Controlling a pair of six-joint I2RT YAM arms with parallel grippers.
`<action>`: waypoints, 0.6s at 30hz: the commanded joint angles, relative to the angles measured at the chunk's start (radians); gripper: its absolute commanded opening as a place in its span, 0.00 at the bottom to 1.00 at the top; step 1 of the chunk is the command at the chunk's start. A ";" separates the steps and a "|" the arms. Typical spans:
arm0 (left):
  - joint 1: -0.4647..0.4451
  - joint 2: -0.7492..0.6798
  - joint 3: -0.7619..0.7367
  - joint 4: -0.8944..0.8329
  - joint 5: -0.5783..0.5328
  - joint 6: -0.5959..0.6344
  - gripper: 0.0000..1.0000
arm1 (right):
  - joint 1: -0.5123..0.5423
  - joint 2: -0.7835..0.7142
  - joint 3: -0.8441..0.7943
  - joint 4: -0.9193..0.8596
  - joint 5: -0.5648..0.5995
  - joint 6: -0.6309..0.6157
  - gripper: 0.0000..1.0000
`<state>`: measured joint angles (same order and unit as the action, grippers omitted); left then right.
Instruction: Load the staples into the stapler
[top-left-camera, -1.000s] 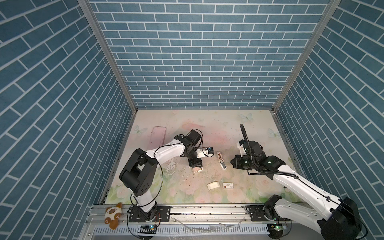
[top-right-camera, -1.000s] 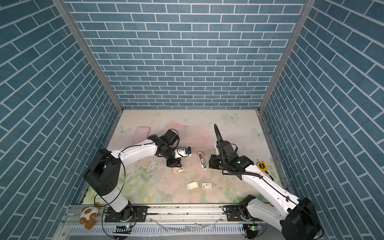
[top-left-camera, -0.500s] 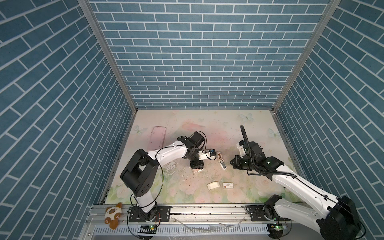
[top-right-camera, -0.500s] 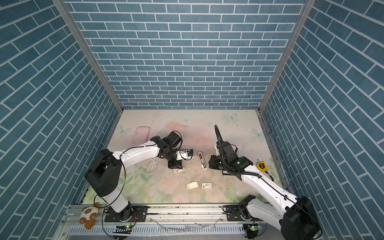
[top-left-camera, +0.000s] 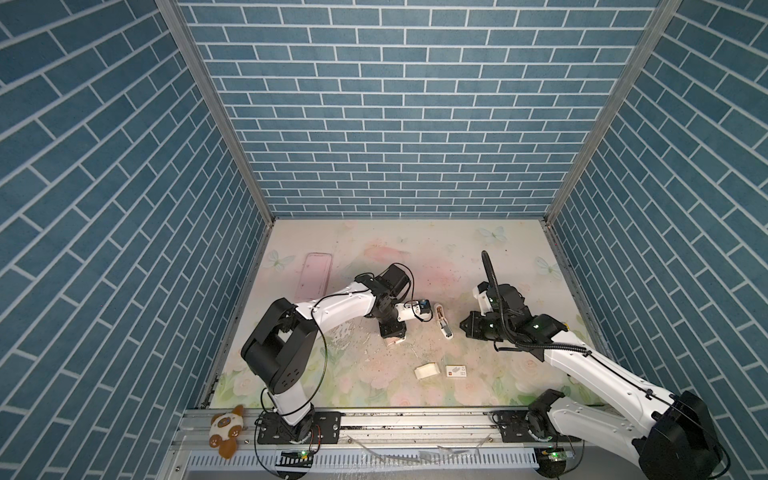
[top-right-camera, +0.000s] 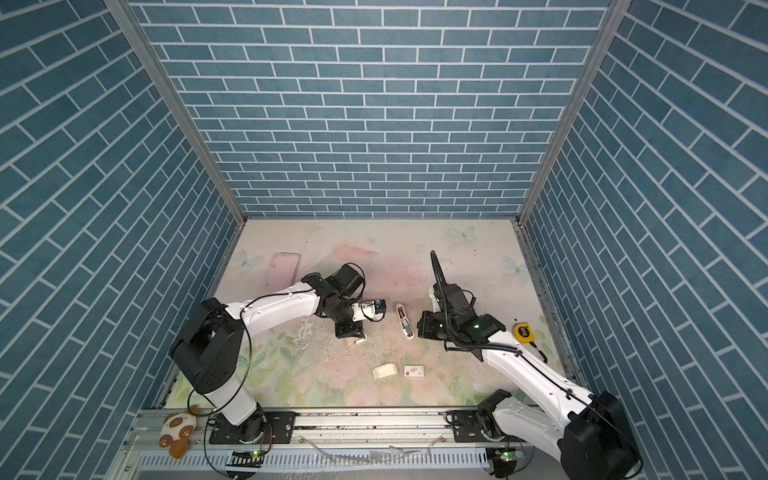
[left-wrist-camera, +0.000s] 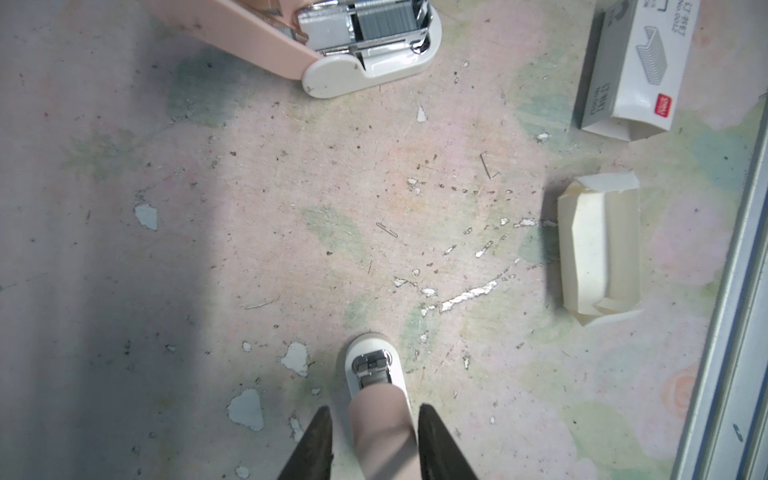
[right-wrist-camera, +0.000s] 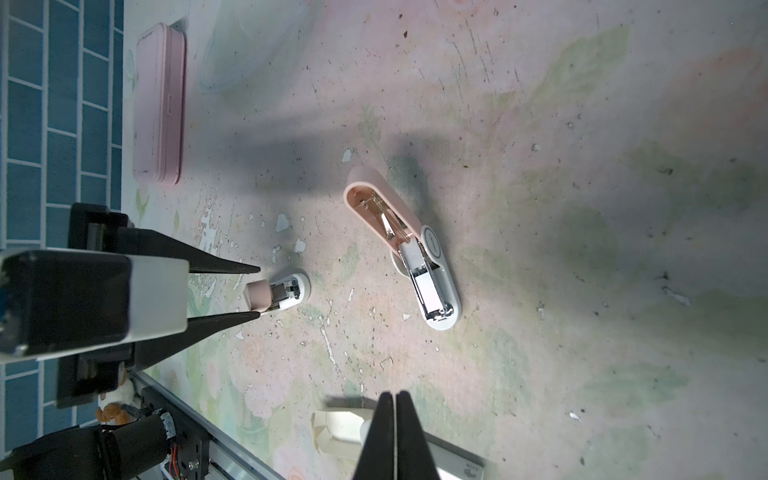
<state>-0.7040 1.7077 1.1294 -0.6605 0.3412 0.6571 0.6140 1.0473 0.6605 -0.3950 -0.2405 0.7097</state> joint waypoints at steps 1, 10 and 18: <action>-0.010 -0.001 -0.015 -0.017 -0.013 -0.005 0.36 | -0.007 0.010 -0.019 0.020 -0.014 0.008 0.07; -0.018 0.000 -0.020 -0.014 -0.026 -0.004 0.29 | -0.010 0.008 -0.021 0.020 -0.017 0.008 0.07; -0.020 0.006 -0.027 -0.021 -0.051 0.018 0.22 | -0.012 -0.003 -0.029 0.022 -0.019 0.010 0.07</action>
<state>-0.7185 1.7077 1.1183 -0.6586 0.3111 0.6617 0.6075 1.0546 0.6491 -0.3801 -0.2516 0.7097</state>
